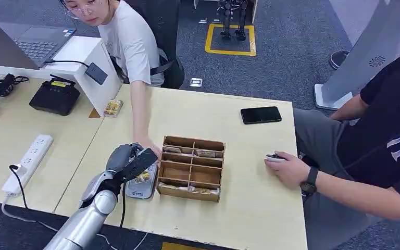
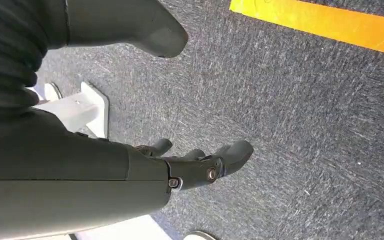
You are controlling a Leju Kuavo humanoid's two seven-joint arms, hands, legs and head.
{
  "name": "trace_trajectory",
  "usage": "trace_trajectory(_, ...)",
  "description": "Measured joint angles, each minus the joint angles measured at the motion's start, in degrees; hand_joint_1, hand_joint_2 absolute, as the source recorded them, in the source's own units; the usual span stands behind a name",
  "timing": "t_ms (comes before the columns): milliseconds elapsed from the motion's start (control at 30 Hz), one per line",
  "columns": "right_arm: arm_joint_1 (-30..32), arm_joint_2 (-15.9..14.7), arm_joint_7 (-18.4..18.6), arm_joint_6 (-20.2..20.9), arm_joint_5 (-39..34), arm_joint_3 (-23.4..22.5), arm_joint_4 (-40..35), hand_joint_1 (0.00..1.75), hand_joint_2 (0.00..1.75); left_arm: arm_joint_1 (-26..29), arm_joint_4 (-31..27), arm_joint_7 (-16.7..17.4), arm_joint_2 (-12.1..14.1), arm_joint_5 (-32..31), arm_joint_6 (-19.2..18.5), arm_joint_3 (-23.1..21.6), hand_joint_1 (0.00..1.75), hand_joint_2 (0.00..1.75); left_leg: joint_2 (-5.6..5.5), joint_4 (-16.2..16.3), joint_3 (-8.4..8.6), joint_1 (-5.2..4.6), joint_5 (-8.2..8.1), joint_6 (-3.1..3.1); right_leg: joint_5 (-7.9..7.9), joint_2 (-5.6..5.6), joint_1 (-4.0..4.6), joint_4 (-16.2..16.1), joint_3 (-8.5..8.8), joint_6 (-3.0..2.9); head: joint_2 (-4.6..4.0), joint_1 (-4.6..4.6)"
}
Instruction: Pass the card to the sensor for recognition and then transmit it.
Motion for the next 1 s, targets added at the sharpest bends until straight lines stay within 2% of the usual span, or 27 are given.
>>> trace_trajectory(1000,-0.05,0.00,-0.09,-0.04,0.00,0.00,0.00,0.00,1.75,-0.01,0.02,-0.02,-0.07,0.70,-0.15,0.04,1.75,1.75,0.00,0.00,0.00,0.00,0.00,0.00,0.00,0.00,0.00,0.00,0.00,0.00,0.00,0.00)
